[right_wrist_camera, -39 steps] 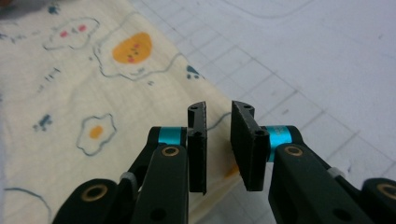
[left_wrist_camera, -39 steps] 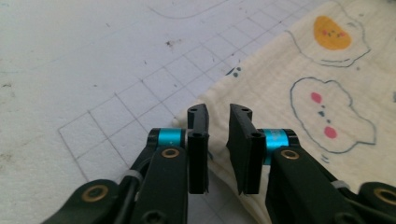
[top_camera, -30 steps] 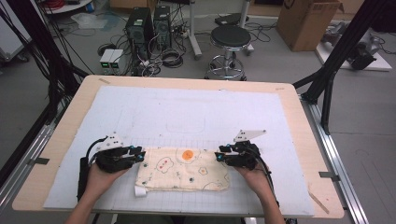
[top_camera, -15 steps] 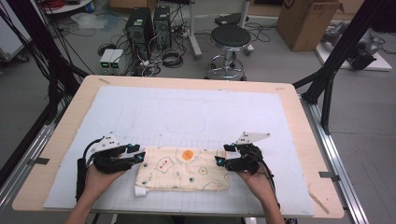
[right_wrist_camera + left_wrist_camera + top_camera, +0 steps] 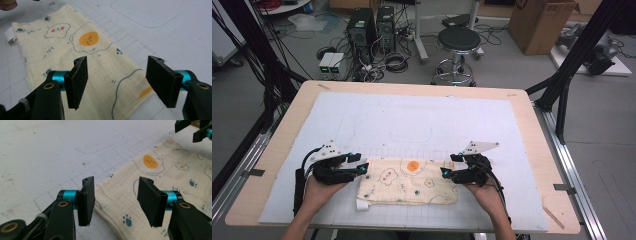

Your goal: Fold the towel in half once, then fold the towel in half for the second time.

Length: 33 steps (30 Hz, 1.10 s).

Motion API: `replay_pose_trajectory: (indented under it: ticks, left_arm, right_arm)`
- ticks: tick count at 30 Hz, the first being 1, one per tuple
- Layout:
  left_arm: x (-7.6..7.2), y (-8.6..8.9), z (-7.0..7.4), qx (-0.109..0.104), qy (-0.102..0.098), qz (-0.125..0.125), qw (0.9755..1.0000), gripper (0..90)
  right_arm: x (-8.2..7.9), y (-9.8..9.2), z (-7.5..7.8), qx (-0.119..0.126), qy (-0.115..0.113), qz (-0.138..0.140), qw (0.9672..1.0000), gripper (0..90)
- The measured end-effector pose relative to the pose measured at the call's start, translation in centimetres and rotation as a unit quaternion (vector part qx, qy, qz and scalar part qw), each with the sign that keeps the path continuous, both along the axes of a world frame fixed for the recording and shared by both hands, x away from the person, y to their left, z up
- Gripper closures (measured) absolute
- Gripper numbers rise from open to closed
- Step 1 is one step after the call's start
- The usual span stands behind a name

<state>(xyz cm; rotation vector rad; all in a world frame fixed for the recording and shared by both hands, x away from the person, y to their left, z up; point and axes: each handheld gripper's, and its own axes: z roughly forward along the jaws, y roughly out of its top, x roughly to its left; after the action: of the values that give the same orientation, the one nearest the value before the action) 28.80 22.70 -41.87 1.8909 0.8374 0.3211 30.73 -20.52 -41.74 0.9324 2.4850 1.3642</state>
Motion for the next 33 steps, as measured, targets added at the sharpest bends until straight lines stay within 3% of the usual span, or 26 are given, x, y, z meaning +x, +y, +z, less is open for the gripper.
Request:
replay_pose_trajectory:
  ticks: [13,18,25,29,33]
  left_arm:
    - [0.9,0.1,-0.3,0.003,0.009,0.022,0.9997,48.0]
    - [2.0,0.2,-0.6,0.009,0.015,0.037,0.9992,48.6]
    - [3.0,0.2,-1.5,0.010,0.036,0.061,0.9974,50.2]
    - [3.6,-0.2,-1.9,-0.008,0.053,0.066,0.9963,53.3]
    - [3.7,-0.7,-2.0,0.003,0.058,0.065,0.9962,55.7]
  right_arm:
    - [0.6,-0.1,0.0,-0.013,0.000,-0.009,0.9999,37.3]
    - [1.7,-0.3,-0.4,-0.025,0.001,-0.023,0.9994,40.3]
    - [2.5,-0.6,-1.0,-0.040,0.018,-0.044,0.9981,42.9]
    - [2.7,-0.7,-1.3,-0.047,0.027,-0.053,0.9971,46.7]
    - [2.7,-1.1,-1.4,-0.048,0.040,-0.065,0.9959,50.0]
